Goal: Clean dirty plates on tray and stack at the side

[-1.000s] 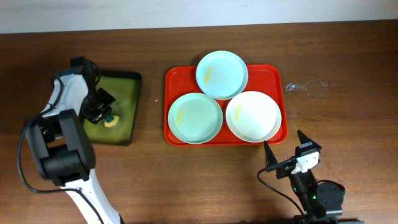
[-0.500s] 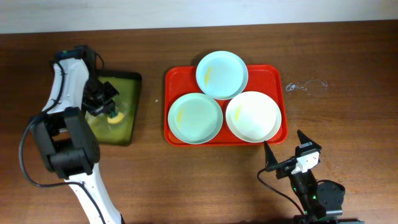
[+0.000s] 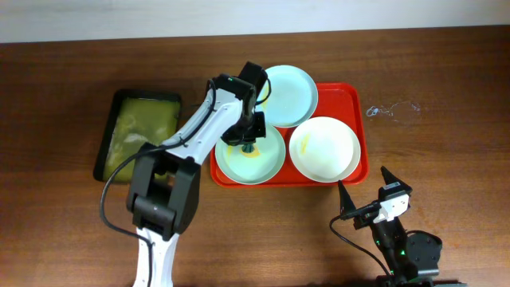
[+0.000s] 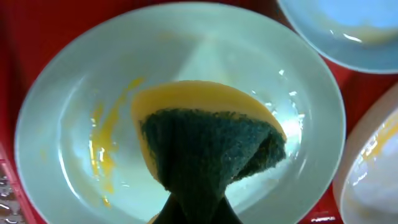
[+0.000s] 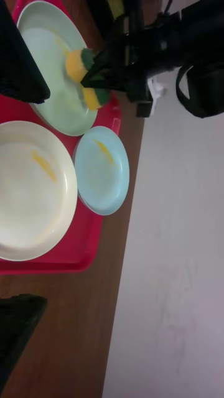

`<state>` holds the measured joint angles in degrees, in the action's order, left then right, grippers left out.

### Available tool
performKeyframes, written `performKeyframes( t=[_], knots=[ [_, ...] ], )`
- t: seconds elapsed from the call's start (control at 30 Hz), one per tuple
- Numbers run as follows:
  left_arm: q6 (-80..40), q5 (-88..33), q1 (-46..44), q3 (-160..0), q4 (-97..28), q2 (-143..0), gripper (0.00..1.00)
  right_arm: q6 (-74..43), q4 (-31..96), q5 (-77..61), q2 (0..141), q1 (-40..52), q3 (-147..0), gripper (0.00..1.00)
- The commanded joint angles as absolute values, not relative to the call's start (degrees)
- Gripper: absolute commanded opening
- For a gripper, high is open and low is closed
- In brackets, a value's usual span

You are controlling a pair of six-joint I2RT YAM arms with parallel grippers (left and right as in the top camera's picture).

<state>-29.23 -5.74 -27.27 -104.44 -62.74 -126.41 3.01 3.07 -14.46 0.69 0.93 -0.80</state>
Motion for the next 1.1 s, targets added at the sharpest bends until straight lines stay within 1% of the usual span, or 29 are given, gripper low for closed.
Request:
performKeyframes(
  t=[0.0, 0.03, 0.1, 0.13, 0.17, 0.2, 0.23, 0.27, 0.3, 0.33, 0.37, 0.4, 0.43, 0.5, 0.53, 0.57, 0.6, 0.63, 0.67, 0.7, 0.8, 0.87, 0.93, 0.97, 1.0, 1.07],
  knots=[
    [-30.5, -4.7, -26.9, -104.9, -62.7, -127.3, 0.0, 2.7, 3.2, -14.4, 0.4, 0.6, -0.3, 0.98],
    [-29.9, -4.6, -26.8, -104.9, -63.0, -127.3, 0.0, 2.8, 3.1, -14.3, 0.4, 0.6, -0.3, 0.98],
    [-29.9, -4.5, -26.6, -104.9, -63.7, -127.3, 0.0, 1.7, -2.4, -16.3, 0.4, 0.7, -0.3, 0.98],
    [-29.9, -4.5, -26.1, -104.9, -64.2, -127.3, 0.0, -2.0, -7.4, -24.0, 0.4, 0.7, -0.3, 0.98],
    [-29.9, -4.5, -25.7, -104.9, -64.9, -127.3, 0.0, -2.0, -18.2, -31.1, 0.4, 0.7, -0.3, 0.99],
    [-29.9, -4.5, -25.1, -104.9, -65.7, -127.3, 0.0, -2.2, -33.8, -32.3, 0.4, 0.7, -0.3, 0.98],
    [-29.9, -4.6, -24.6, -104.9, -66.4, -127.3, 0.0, -2.2, -42.9, -29.0, 0.4, 0.7, -0.8, 0.98],
    [-29.9, -4.7, -24.4, -104.9, -66.9, -127.3, 0.0, -2.2, -46.5, -24.6, 0.4, 0.7, -3.6, 0.98],
    [-29.9, -4.7, -24.4, -104.9, -66.9, -127.3, 0.0, -1.1, -42.0, -22.9, 1.5, 0.7, -10.0, 0.98],
    [-29.9, -4.7, -24.4, -104.9, -66.9, -127.3, 0.0, 0.6, -30.5, -22.9, 5.0, 0.7, -19.2, 0.98],
    [-29.9, -4.7, -24.4, -104.9, -66.9, -127.3, 0.0, 3.4, -12.7, -23.3, 12.3, 0.7, -31.7, 0.98],
    [-29.9, -4.7, -24.4, -104.9, -66.9, -127.3, 0.0, 5.6, 0.8, -23.4, 20.9, 0.7, -42.2, 0.98],
    [-29.9, -4.7, -24.4, -104.9, -66.9, -127.3, 0.0, 5.7, 14.2, -26.4, 32.5, 0.7, -54.3, 0.98],
    [-29.9, -4.7, -24.4, -104.9, -66.9, -127.3, 0.0, 4.5, 29.2, -44.6, 51.5, 0.7, -71.8, 0.98],
    [-29.9, -4.7, -24.4, -104.9, -66.8, -127.3, 0.0, 3.0, 34.5, -52.9, 58.8, 0.7, -75.8, 0.98],
    [-29.9, -4.7, -24.4, -104.9, -66.9, -127.3, 0.0, 0.1, 34.3, -56.0, 64.2, 0.8, -76.3, 0.98],
    [-29.9, -4.7, -24.4, -104.9, -66.9, -127.3, 0.0, -3.2, 35.6, -55.6, 70.0, 0.9, -76.3, 0.98],
    [-29.9, -4.7, -24.4, -104.9, -66.9, -127.3, 0.0, -3.7, 37.7, -54.1, 74.3, 1.9, -76.3, 0.98],
    [-29.9, -4.7, -24.4, -104.9, -66.9, -127.3, 0.0, -3.7, 39.9, -51.0, 79.0, 3.8, -76.3, 0.98],
    [-29.9, -4.7, -24.4, -104.9, -66.9, -127.3, 0.0, -6.4, 41.8, -45.3, 84.5, 6.6, -76.3, 0.98],
    [-29.9, -4.7, -24.4, -104.9, -66.8, -127.3, 0.0, -18.7, 40.9, -28.7, 98.4, 14.2, -76.3, 0.98],
    [-29.9, -4.7, -24.4, -104.9, -66.8, -127.3, 0.0, -19.8, 40.1, -27.7, 103.5, 16.3, -76.3, 0.98],
    [-29.9, -4.7, -24.4, -104.9, -66.8, -127.3, 0.0, -20.0, 40.2, -26.2, 107.5, 17.6, -76.3, 0.88],
    [-29.9, -4.7, -24.4, -104.9, -66.8, -127.3, 0.0, -19.8, 40.3, -26.2, 109.1, 18.0, -76.1, 0.69],
    [-29.9, -4.7, -24.4, -104.9, -66.8, -127.3, 0.0, -19.2, 40.1, -26.1, 110.0, 18.6, -76.1, 0.62],
    [-29.9, -4.7, -24.5, -104.9, -66.8, -127.3, 0.0, -17.4, 39.5, -25.6, 110.7, 19.8, -76.1, 0.58]
  ],
)
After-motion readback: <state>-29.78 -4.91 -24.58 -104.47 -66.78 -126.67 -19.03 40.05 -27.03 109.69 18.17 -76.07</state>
